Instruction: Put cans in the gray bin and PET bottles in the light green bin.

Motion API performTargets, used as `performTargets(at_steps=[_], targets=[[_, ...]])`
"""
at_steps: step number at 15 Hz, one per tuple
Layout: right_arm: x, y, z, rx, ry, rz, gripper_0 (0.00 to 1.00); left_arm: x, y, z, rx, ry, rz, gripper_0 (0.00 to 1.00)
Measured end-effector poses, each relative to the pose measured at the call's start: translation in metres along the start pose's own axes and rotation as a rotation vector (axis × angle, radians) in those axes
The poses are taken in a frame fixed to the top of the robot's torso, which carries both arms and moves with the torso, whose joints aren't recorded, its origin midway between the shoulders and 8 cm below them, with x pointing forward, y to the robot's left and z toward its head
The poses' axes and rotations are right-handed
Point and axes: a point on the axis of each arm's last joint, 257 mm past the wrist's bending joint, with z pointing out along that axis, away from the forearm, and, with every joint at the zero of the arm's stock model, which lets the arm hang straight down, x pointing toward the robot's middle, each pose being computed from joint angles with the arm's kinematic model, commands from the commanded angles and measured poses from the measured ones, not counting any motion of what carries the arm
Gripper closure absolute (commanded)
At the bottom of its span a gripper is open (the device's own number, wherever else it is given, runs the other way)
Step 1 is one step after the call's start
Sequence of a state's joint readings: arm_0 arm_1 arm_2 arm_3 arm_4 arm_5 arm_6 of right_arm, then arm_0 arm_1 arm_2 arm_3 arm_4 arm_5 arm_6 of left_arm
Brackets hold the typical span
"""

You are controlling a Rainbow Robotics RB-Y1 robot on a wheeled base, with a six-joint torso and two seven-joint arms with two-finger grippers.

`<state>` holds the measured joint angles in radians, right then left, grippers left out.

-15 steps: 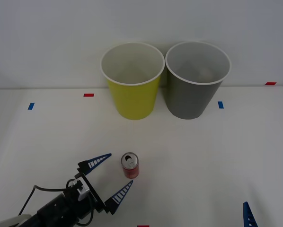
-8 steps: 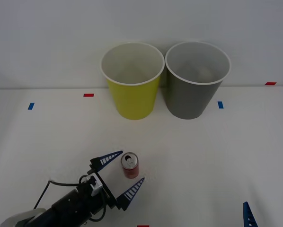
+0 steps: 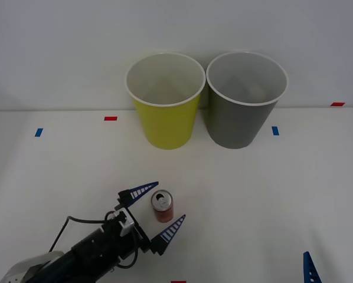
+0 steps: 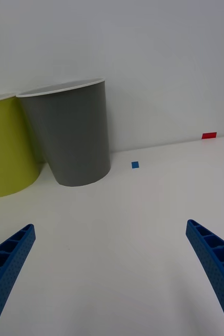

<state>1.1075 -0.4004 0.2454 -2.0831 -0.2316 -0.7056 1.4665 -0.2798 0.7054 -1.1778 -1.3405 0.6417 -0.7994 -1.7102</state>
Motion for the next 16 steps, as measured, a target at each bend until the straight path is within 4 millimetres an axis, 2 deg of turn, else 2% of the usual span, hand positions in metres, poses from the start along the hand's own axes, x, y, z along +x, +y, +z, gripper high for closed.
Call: performTargets(at_steps=[2,3,4,5,6,16], targets=[[0.0000,0.0000,0.0000,0.000,0.000,0.000,0.00,0.0005,-0.0004,0.0016,-0.003,0.000,-0.004,0.05],[0.0000,0.0000,0.0000,0.000,0.000,0.000,0.00,0.0007,-0.0005,0.0018,-0.004,0.000,-0.006,0.23],[0.0000,0.0000,0.0000,0.000,0.000,0.000,0.00,0.0007,-0.0001,0.0018,-0.005,0.000,-0.007,0.92],[0.0000,0.0000,0.0000,0.000,0.000,0.000,0.00,0.0006,0.0002,0.0020,-0.006,0.000,-0.008,0.98],[0.0000,0.0000,0.0000,0.000,0.000,0.000,0.00,0.0005,0.0002,0.0022,-0.005,0.000,-0.007,0.99],[0.0000,0.0000,0.0000,0.000,0.000,0.000,0.00,-0.0007,-0.0011,0.0038,-0.002,-0.004,-0.003,1.00]])
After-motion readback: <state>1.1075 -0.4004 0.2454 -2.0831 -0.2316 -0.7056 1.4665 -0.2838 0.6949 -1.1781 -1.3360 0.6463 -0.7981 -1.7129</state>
